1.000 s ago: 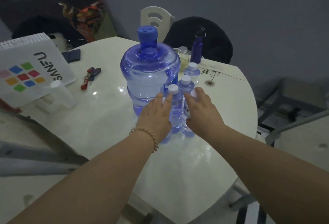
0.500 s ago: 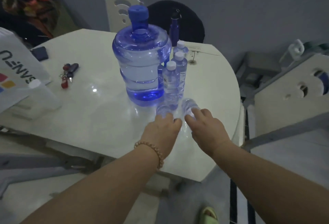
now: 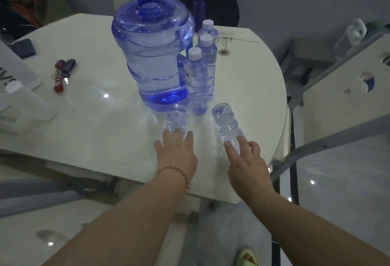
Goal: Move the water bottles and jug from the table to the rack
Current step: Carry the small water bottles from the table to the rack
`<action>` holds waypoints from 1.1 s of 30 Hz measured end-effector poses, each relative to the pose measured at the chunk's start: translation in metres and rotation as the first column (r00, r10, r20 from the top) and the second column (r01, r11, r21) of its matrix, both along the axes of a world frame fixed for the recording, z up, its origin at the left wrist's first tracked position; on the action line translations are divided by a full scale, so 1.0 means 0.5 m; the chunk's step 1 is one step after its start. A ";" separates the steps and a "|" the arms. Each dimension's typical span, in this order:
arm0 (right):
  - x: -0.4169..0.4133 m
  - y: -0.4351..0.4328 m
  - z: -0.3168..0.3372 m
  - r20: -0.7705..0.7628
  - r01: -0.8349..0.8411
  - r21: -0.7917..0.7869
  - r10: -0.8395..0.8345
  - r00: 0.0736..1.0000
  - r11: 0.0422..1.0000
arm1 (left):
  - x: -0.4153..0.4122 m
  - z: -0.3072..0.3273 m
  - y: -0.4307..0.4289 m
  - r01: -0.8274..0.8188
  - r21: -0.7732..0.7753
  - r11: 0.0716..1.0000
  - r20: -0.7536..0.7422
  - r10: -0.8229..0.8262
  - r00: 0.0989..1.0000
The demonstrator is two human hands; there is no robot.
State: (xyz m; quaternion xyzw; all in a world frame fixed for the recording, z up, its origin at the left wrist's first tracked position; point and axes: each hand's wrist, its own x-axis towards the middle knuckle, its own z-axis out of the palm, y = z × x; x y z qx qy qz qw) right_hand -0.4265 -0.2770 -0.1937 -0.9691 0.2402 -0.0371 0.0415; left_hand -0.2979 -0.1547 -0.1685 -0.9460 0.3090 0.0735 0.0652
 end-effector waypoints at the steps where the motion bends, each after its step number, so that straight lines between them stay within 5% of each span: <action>1: -0.004 -0.001 -0.004 -0.004 0.014 0.016 -0.014 1.000 1.000 | 0.013 -0.006 0.005 -0.022 0.003 1.000 -0.044 0.022 0.999; 6: 0.021 -0.002 -0.023 -0.020 -0.020 0.040 0.020 1.000 0.999 | 0.030 -0.048 0.006 -0.084 -0.064 0.994 -0.197 0.070 0.978; 15: 0.105 -0.007 -0.012 -0.153 0.031 0.170 -0.005 0.988 0.985 | 0.028 -0.063 -0.023 -0.153 -0.038 0.988 -0.210 0.141 0.967; 23: 0.100 0.003 0.000 -0.183 0.011 0.126 0.013 0.983 0.992 | 0.019 -0.044 -0.028 -0.290 -0.133 0.948 -0.317 0.237 0.918; 28: 0.017 0.030 0.004 -0.177 -0.019 0.127 0.042 0.983 0.992 | -0.057 -0.039 -0.012 -0.109 -0.180 0.978 -0.304 0.050 0.951; 33: -0.102 0.042 0.029 -0.189 0.144 0.272 -0.094 0.978 0.951 | -0.154 -0.020 -0.031 -0.061 -0.260 0.964 -0.402 -0.050 0.914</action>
